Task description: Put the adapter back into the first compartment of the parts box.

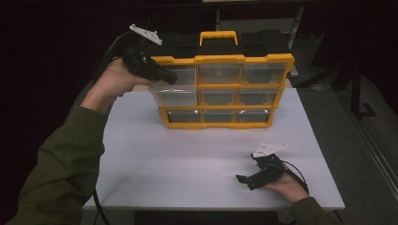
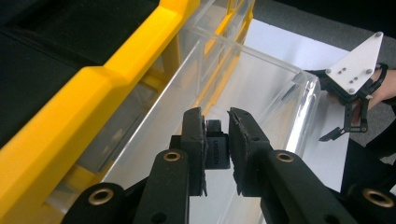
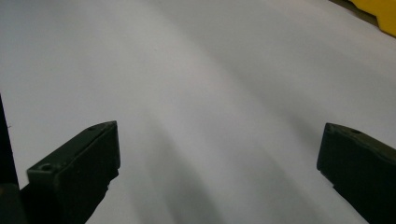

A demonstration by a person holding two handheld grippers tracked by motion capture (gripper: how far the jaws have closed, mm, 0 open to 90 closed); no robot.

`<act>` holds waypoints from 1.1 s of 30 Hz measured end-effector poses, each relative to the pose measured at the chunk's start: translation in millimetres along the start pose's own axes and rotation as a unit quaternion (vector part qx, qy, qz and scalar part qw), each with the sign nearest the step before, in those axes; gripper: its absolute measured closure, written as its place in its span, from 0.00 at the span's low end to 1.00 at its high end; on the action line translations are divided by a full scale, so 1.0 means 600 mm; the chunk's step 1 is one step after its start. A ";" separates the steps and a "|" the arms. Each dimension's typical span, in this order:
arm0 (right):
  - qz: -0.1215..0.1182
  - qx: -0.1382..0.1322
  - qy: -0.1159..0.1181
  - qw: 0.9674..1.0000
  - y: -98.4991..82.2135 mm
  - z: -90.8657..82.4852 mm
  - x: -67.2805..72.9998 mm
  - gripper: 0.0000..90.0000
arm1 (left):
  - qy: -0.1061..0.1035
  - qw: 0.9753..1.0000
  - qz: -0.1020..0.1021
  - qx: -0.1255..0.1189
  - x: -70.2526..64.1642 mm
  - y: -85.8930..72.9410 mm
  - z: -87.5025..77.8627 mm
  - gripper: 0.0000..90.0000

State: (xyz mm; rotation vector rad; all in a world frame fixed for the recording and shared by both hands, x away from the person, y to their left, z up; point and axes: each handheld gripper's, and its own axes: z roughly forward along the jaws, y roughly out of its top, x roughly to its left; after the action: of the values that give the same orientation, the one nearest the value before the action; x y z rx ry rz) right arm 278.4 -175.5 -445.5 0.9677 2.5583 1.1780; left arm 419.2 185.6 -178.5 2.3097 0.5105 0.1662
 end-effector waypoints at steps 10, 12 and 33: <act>-0.002 -0.001 -0.001 1.000 0.001 0.000 0.001 0.00 | -0.001 1.000 -0.008 -0.009 0.004 -0.004 0.003 0.76; -0.002 -0.001 -0.001 1.000 0.001 0.000 0.001 0.00 | -0.005 1.000 -0.011 -0.019 0.004 -0.005 -0.005 0.74; -0.005 0.000 -0.002 1.000 0.002 0.001 0.002 0.00 | 0.004 0.997 -0.028 -0.066 -0.012 -0.058 -0.112 0.43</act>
State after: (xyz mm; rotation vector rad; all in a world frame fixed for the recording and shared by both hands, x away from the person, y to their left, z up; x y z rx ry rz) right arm 278.1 -173.8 -445.1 0.9559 2.5559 1.1722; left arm 383.4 248.8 -155.2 2.1648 0.5516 0.1769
